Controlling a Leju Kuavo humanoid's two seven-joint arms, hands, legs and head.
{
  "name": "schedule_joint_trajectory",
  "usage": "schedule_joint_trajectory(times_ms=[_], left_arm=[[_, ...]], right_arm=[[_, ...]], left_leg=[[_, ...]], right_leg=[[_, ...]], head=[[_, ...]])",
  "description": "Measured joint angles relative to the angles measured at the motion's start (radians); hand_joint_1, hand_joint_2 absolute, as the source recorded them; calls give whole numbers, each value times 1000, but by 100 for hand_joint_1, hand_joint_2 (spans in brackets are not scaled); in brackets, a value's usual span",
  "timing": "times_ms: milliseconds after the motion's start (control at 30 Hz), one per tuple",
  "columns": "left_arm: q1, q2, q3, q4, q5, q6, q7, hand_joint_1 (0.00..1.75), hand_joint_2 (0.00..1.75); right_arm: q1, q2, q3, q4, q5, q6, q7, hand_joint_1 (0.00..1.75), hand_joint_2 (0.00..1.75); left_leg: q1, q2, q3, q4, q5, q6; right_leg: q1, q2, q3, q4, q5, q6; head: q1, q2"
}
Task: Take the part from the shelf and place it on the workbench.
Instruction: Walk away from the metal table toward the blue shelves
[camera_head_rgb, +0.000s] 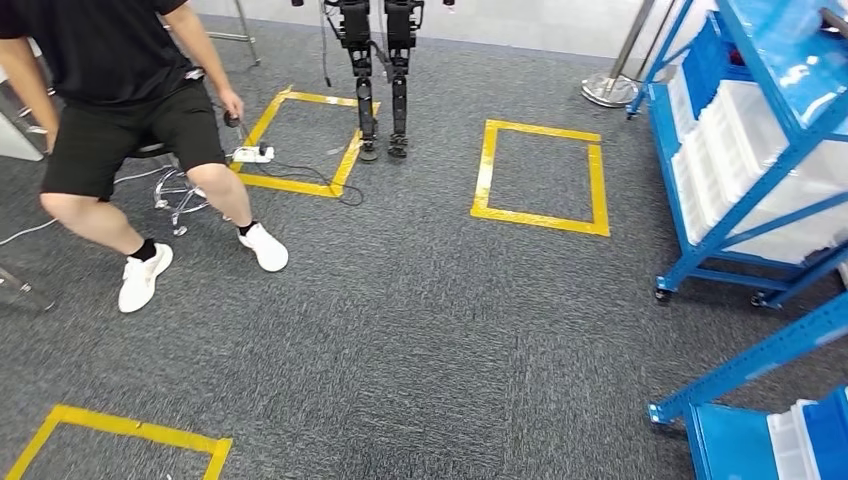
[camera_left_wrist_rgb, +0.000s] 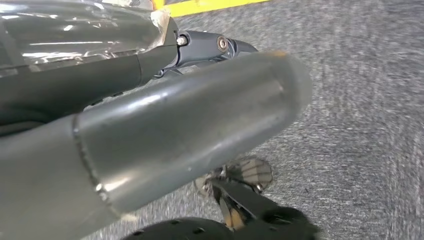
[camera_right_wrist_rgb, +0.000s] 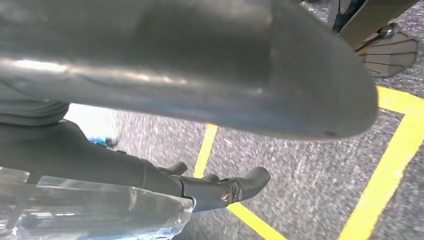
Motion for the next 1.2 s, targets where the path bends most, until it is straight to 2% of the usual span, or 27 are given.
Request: schedule_joint_trajectory(times_ms=[67, 133, 167, 233, 267, 300, 333, 367, 400, 433, 500, 533, 567, 633, 667, 733, 800, 833, 867, 900, 933, 967, 1033, 1067, 1100, 1167, 1200], left_arm=[[3, -1, -2, 1, -6, 1, 2, 0, 0], [4, -1, -10, 1, -14, 1, 3, 0, 0], [4, -1, -15, 1, -19, 1, 2, 0, 0], [3, -1, -24, 0, -30, 1, -1, 0, 0], [3, -1, -28, 0, -35, 1, -3, 0, 0], [3, -1, -33, 0, -38, 0, -3, 0, 0], [2, -1, -37, 0, -41, -2, -2, 0, 0], [2, -1, -41, 0, -43, -4, -1, 0, 0], [0, -1, -43, 0, -45, -6, 0, 0, 0], [0, -1, -44, 0, -46, -8, 3, 0, 0], [-2, 0, -47, 0, -46, -10, 7, 0, 0], [-2, 0, -48, 0, -46, -11, 9, 0, 0], [-3, 1, -49, -1, -46, -11, 9, 0, 0], [-7, 2, -49, -1, -46, -11, 10, 0, 0], [-10, 2, -49, -1, -46, -11, 10, 0, 0], [-12, 2, -50, -1, -46, -11, 10, 0, 0], [-9, 3, -50, -1, -47, -11, 14, 0, 0], [-7, 3, -50, -1, -48, -11, 19, 0, 0], [-5, 3, -51, -1, -48, -11, 24, 0, 0], [-4, 3, -51, -1, -48, -11, 28, 0, 0], [-4, 3, -51, -1, -48, -12, 32, 0, 0], [-4, 3, -51, -1, -48, -12, 35, 0, 0], [-4, 3, -51, -1, -46, -11, 40, 0, 0], [-4, 3, -51, -1, -43, -11, 41, 0, 0], [-5, 3, -51, -1, -40, -10, 41, 0, 0], [-9, 0, -51, -1, -33, -10, 37, 0, 0], [-12, -1, -51, -1, -30, -10, 34, 0, 0]], right_arm=[[-1, 2, -1, 0, 0, -3, 15, 0, 0], [2, 5, -3, 0, -1, -8, 33, 0, 0], [4, 7, -4, 1, -1, -11, 41, 0, 0], [3, 9, -6, 1, -2, -18, 50, 0, 0], [1, 10, -7, 2, -2, -21, 53, 0, 0], [-2, 12, -8, 2, -4, -23, 55, 0, 0], [-4, 13, -10, 2, -6, -26, 57, 0, 0], [-4, 14, -13, 2, -8, -28, 60, 0, 0], [-4, 14, -16, 2, -10, -30, 63, 0, 0], [-4, 14, -19, 2, -12, -32, 65, 0, 0], [-5, 14, -24, 1, -14, -32, 68, 0, 0], [-7, 15, -25, 1, -14, -32, 69, 0, 0], [-9, 15, -26, 1, -14, -33, 69, 0, 0], [-8, 15, -28, 1, -15, -33, 69, 0, 0], [-7, 15, -29, 1, -15, -33, 70, 0, 0], [-7, 15, -30, 2, -15, -33, 71, 0, 0], [-8, 16, -30, 2, -17, -34, 73, 0, 0], [-8, 17, -30, 2, -18, -34, 74, 0, 0], [-7, 17, -31, 2, -18, -34, 75, 0, 0], [-7, 17, -31, 2, -18, -33, 76, 0, 0], [-6, 17, -31, 2, -18, -33, 76, 0, 0], [-6, 16, -31, 2, -18, -33, 76, 0, 0], [-10, 16, -31, 1, -15, -33, 76, 0, 0], [-12, 16, -31, 1, -13, -33, 76, 0, 0], [-14, 16, -31, 1, -11, -32, 75, 0, 0], [-14, 14, -31, 1, -10, -31, 69, 0, 0], [-13, 13, -31, 1, -10, -30, 63, 0, 0]], left_leg=[[-2, -34, 17, -46, 5, 4], [-15, -16, 14, -50, 9, 25], [-18, -4, 15, -56, 14, 36], [-20, 26, 14, -68, 25, 57], [-22, 42, 12, -70, 28, 63], [-25, 59, 9, -71, 30, 67], [-28, 76, 7, -70, 31, 68], [-31, 91, 5, -70, 31, 69], [-33, 106, 4, -70, 32, 69], [-34, 119, 4, -70, 32, 68], [-37, 142, 7, -69, 31, 63], [-39, 153, 9, -68, 29, 58], [-42, 162, 12, -68, 27, 52], [-41, 179, 18, -69, 25, 40], [-37, 176, 19, -67, 22, 33], [-31, 131, 2, -22, -14, 23], [-29, 74, -50, 98, -83, 20], [-29, 61, -80, 163, -111, 20], [-29, 56, -101, 205, -120, 20], [-28, 54, -106, 212, -108, 20], [-28, 51, -95, 181, -79, 22], [-26, 39, -70, 121, -39, 23], [-21, -10, -21, 2, 17, 26], [-20, -29, -9, -33, 27, 28], [-23, -36, -5, -46, 26, 32], [-28, -12, -4, -56, 32, 47], [-29, 0, -1, -64, 37, 56]], right_leg=[[3, 21, -19, 13, 0, 19], [2, 42, -36, 10, 9, 40], [0, 36, -43, 12, 10, 47], [0, -10, -75, 68, -21, 45], [-1, -41, -103, 125, -51, 39], [0, -58, -135, 193, -83, 36], [0, -65, -162, 253, -107, 36], [-1, -69, -172, 286, -117, 40], [-1, -72, -162, 281, -114, 46], [-1, -79, -130, 235, -98, 54], [1, -119, -43, 92, -57, 61], [5, -137, -13, 39, -41, 57], [10, -148, 0, 12, -33, 48], [17, -136, -3, 5, -26, 28], [12, -126, -1, 3, -23, 19], [4, -107, 2, -2, -15, 2], [5, -87, 1, -2, -9, -11], [8, -75, 0, -1, -8, -14], [11, -61, 0, -1, -7, -15], [13, -47, 1, 0, -7, -15], [13, -33, 3, 1, -7, -15], [13, -19, 5, 2, -8, -14], [17, 7, 1, 7, -9, -10], [18, 17, -5, 9, -8, -5], [18, 28, -14, 9, -6, 1], [14, 46, -27, 7, 0, 17], [14, 35, -35, 15, -3, 21]], head=[[0, 0], [1, 0], [1, 0], [4, 0], [6, 0], [8, 0], [9, 0], [9, 0], [9, 0], [9, 0], [10, 0], [10, 0], [8, 0], [7, 0], [6, 0], [5, 0], [4, 0], [3, 0], [4, 0], [4, 0], [3, 0], [3, 0], [4, 0], [5, 0], [5, 0], [5, 0], [5, 0]])
